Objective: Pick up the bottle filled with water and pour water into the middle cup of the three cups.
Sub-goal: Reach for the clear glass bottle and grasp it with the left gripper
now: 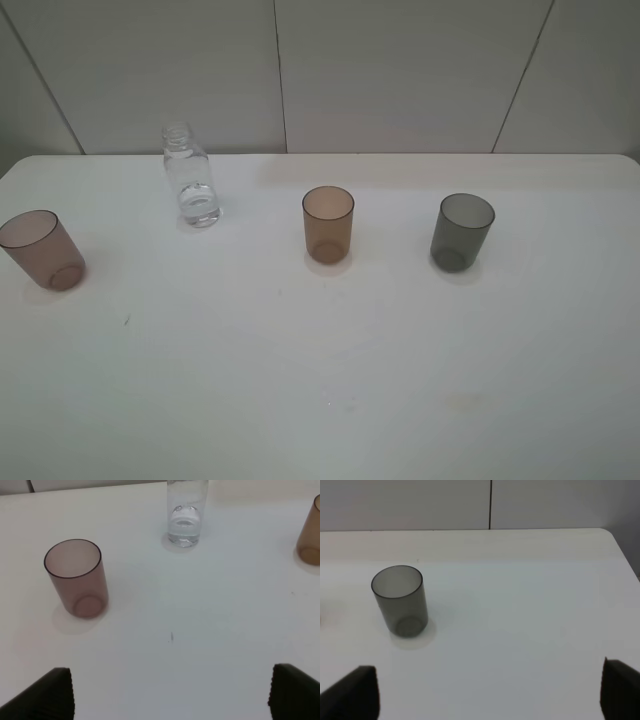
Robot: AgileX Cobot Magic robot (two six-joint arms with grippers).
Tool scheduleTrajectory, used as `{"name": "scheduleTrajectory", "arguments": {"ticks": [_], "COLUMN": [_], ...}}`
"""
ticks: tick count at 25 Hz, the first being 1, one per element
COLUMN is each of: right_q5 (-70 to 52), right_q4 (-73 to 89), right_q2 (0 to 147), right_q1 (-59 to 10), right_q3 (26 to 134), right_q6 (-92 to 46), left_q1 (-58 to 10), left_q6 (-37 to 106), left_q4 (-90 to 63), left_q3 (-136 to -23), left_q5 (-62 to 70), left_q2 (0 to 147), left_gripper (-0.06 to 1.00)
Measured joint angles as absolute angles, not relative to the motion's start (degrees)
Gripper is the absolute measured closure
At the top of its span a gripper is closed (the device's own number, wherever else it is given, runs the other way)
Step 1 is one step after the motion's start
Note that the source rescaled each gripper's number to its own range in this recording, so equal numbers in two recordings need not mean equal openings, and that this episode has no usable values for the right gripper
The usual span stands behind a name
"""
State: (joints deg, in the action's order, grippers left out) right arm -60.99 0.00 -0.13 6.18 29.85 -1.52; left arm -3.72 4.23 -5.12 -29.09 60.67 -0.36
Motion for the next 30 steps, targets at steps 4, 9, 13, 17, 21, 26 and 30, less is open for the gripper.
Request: {"name": "scheduleTrajectory", "arguments": {"ticks": [4,9,13,17,21,26,30], "right_q5": [-61.0,-61.0,-61.0,-61.0,-61.0,-61.0,-61.0], "right_q4": [0.0,0.0,0.0,0.0,0.0,0.0,0.0], "right_q2": [-0.1,-0.1,-0.1,-0.1,-0.1,-0.1,-0.1], "right_q1": [6.2,6.2,6.2,6.2,6.2,6.2,6.2], "right_q3": [29.8,29.8,29.8,29.8,29.8,29.8,29.8], "right_q6": [-1.5,-1.5,-1.5,-1.5,-1.5,-1.5,-1.5], "left_q1": [-3.7,-3.7,-3.7,-3.7,-3.7,-3.7,-3.7], "left_q6": [4.2,4.2,4.1,4.0,4.5,6.8,11.0], "left_q4": [-5.1,-5.1,-5.1,-3.9,-3.1,-9.7,-12.7], "left_q3": [-29.1,-29.1,-29.1,-29.2,-30.1,-30.1,-30.2], "left_q5": [60.7,60.7,60.7,60.6,56.8,43.4,33.6], "left_q2": [-0.4,-0.4,-0.2,6.6,17.2,29.3,39.0], "left_gripper": [-0.06,-0.06,-0.06,-0.06,-0.06,-0.06,-0.06]}}
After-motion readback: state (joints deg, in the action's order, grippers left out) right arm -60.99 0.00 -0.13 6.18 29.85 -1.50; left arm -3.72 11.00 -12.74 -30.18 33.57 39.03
